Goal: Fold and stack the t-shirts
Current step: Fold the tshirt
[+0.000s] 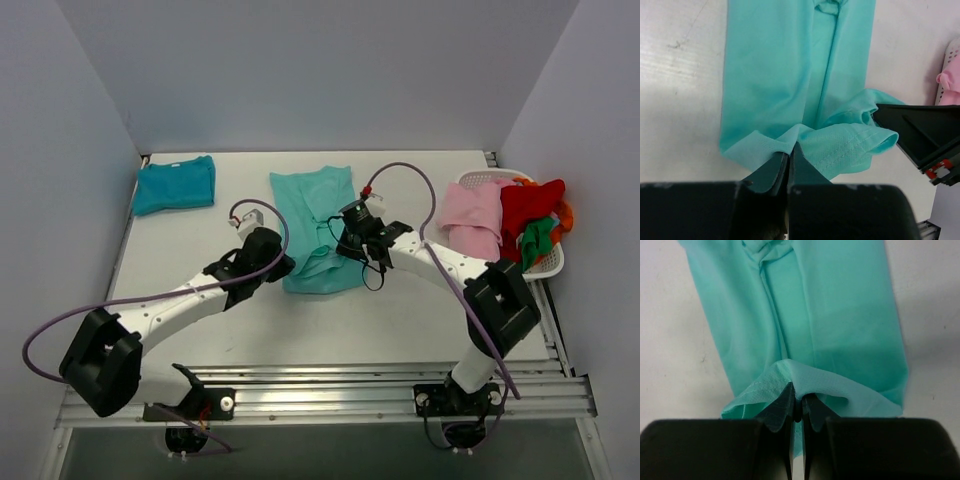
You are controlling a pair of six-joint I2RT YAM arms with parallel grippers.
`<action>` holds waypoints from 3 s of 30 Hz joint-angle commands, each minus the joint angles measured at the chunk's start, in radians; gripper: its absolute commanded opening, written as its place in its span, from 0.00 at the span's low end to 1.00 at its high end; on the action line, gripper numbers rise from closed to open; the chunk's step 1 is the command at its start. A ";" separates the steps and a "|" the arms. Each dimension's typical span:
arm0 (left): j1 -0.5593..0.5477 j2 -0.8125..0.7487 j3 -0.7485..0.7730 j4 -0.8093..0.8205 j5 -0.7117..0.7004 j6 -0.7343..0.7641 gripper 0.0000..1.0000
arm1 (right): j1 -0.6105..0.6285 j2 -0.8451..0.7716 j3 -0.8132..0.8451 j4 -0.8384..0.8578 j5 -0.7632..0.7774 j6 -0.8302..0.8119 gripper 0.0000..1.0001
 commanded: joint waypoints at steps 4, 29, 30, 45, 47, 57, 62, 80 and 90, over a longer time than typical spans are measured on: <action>0.119 0.194 0.135 0.186 0.176 0.121 0.02 | -0.035 0.118 0.166 -0.053 0.041 -0.058 0.00; 0.451 0.571 0.865 -0.206 0.469 0.208 0.84 | -0.155 0.220 0.648 -0.306 0.227 -0.097 1.00; 0.451 0.557 0.863 -0.237 0.468 0.220 0.84 | -0.155 0.189 0.583 -0.294 0.227 -0.093 1.00; 0.115 -0.075 -0.165 0.072 0.233 -0.043 0.81 | -0.161 -0.411 -0.347 -0.032 -0.009 -0.008 1.00; 0.066 -0.152 -0.294 0.124 0.205 -0.132 0.81 | -0.165 -0.427 -0.421 -0.001 -0.034 0.006 1.00; -0.005 -0.123 -0.362 0.250 -0.002 -0.262 0.81 | -0.175 -0.316 -0.446 0.143 -0.078 0.005 1.00; -0.005 0.047 -0.335 0.364 -0.048 -0.302 0.80 | -0.185 -0.254 -0.410 0.151 -0.078 -0.009 1.00; 0.032 0.343 -0.201 0.497 -0.029 -0.295 0.25 | -0.257 -0.026 -0.371 0.284 -0.179 -0.031 0.99; 0.046 0.377 -0.184 0.505 -0.009 -0.280 0.18 | -0.248 0.045 -0.386 0.381 -0.230 0.014 0.74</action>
